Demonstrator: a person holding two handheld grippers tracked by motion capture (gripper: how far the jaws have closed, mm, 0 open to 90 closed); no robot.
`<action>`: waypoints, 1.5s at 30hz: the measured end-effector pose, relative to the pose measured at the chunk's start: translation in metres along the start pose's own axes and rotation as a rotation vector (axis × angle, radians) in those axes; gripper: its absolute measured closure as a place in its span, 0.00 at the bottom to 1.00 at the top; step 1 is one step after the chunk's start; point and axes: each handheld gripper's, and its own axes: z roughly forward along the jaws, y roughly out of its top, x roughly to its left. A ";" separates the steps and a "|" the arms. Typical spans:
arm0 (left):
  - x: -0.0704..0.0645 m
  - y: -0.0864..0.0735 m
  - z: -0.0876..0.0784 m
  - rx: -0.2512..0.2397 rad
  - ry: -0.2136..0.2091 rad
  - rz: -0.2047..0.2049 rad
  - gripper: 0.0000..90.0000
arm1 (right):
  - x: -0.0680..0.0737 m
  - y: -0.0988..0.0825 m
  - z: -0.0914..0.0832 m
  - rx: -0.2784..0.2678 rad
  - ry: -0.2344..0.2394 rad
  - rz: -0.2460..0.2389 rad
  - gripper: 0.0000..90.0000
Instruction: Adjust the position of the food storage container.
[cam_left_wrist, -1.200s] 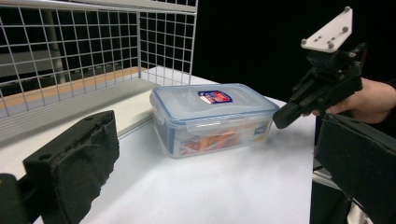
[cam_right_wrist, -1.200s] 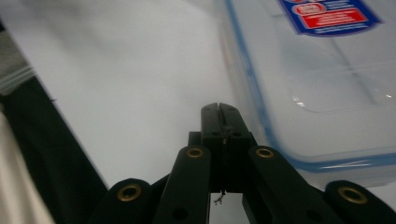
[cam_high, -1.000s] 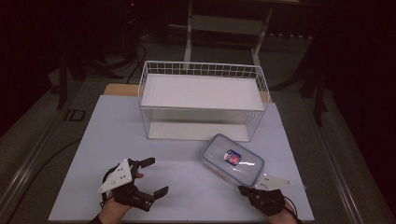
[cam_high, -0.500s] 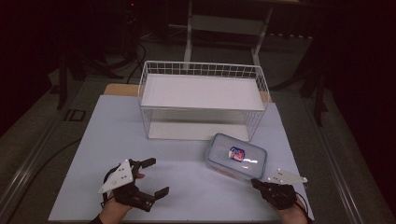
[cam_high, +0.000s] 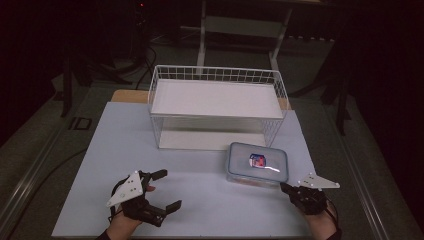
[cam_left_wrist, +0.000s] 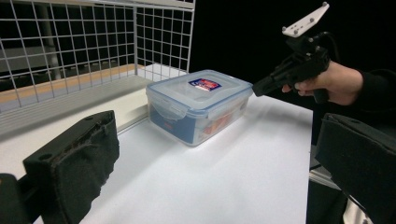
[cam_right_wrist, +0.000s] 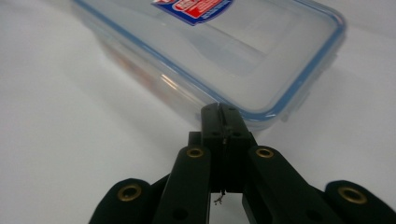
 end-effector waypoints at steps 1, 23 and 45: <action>0.000 0.000 0.000 0.001 0.000 0.000 0.00 | -0.002 0.000 0.000 -0.001 -0.007 0.001 1.00; 0.000 -0.002 0.002 0.013 -0.007 -0.005 0.00 | -0.071 0.026 0.025 -0.020 -0.136 0.069 1.00; 0.001 -0.003 0.004 0.020 -0.016 -0.018 0.00 | -0.045 0.043 0.054 -0.013 -0.054 0.024 1.00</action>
